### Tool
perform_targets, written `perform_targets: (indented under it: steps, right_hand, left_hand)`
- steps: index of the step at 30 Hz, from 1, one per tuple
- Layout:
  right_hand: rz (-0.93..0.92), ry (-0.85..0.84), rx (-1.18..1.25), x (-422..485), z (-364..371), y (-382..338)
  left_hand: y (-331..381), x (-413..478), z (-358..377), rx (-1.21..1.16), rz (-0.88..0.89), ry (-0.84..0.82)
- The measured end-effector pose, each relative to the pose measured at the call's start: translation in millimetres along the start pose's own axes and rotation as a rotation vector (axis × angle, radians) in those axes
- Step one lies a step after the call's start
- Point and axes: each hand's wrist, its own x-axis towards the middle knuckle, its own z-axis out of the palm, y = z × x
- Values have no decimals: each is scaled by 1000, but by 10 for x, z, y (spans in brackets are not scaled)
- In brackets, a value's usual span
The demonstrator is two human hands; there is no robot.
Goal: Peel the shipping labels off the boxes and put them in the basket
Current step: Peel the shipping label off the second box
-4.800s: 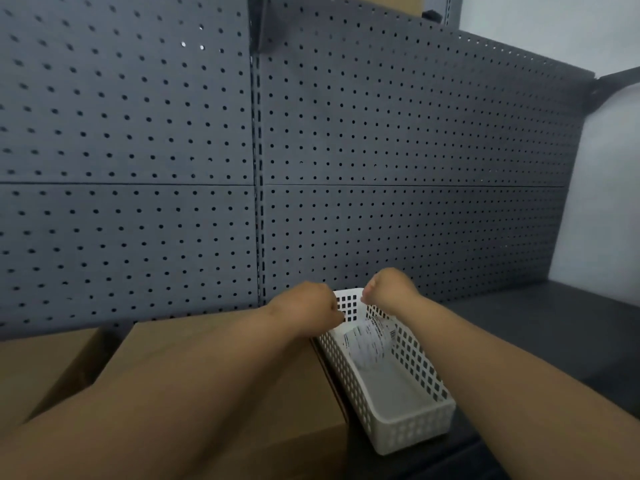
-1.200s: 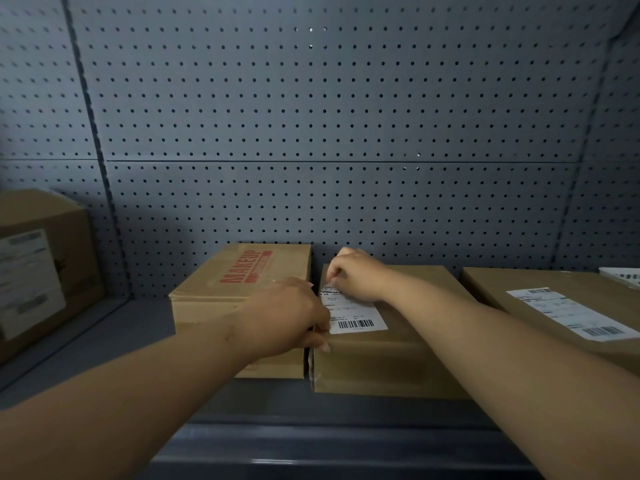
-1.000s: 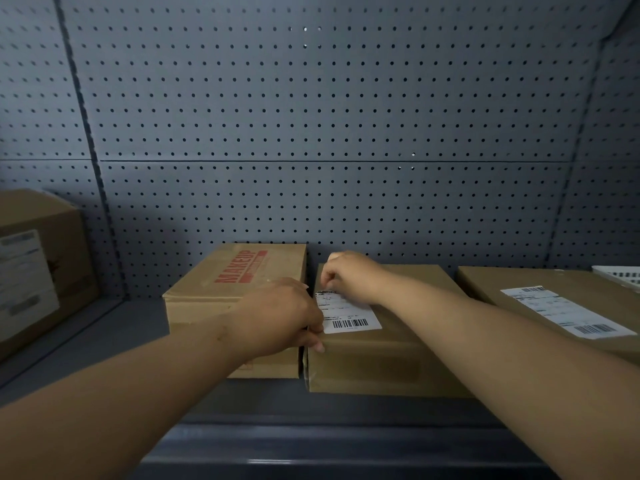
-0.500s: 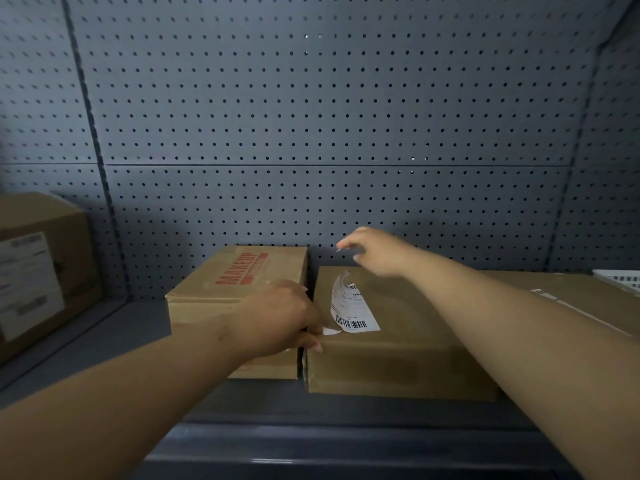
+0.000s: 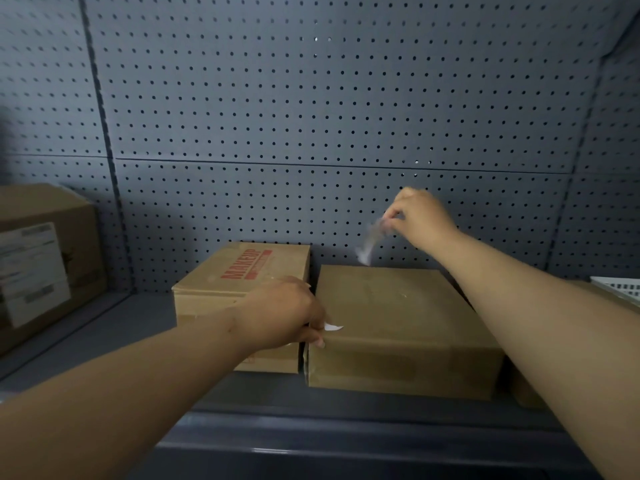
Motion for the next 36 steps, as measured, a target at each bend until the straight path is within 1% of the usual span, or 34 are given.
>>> perform_targets:
  steps: [2,4,6,7,9,12,13,14,15,18,20,23,25,28,30,32,34,36]
  right_hand:
    - [-17,-14,26,7,-126,-107]
    - [-38,-89,83,-16,-227,-273]
    - [-28,-143,147,-39,-312,-376]
    - [-18,-161,173,-57,-356,-410]
    - [-10,-192,169,-107,-427,-472]
    - [-29,-215,64,-186,-465,-568]
    - [-29,-214,38,-215,-468,-599]
    - [-32,-216,27,-234,-463,-622]
    - [-40,-223,30,-251,-460,-645]
    - [-56,-265,75,-296,-456,-719]
    - [-64,-293,106,-321,-466,-769]
    - [-51,-317,180,-366,-493,-836]
    - [-20,-329,248,-383,-488,-849]
    - [42,-370,385,-378,-433,-842]
    - [62,-391,453,-370,-404,-831]
    - [69,-418,496,-358,-378,-794]
    - [77,-450,561,-353,-339,-748]
    - [80,-455,661,-351,-276,-719]
  left_hand:
    - [0,1,-28,20,17,22]
    - [12,1,-86,45,29,57]
    - [35,2,-157,65,-12,109]
    - [46,10,-198,71,-62,157]
    - [68,31,-294,20,-217,330]
    - [71,88,-440,-113,-490,677]
    - [75,117,-474,-135,-539,743]
    - [75,148,-505,-138,-562,771]
    - [79,179,-533,-134,-564,765]
    - [96,287,-581,-155,-533,663]
    - [93,348,-559,-143,-506,637]
    - [82,385,-514,-32,-474,679]
    - [63,389,-508,-4,-507,688]
    - [31,400,-488,108,-550,615]
    - [11,404,-468,141,-535,591]
    - [-29,405,-436,126,-505,604]
    - [-67,390,-423,99,-470,676]
    - [-120,383,-440,133,-434,740]
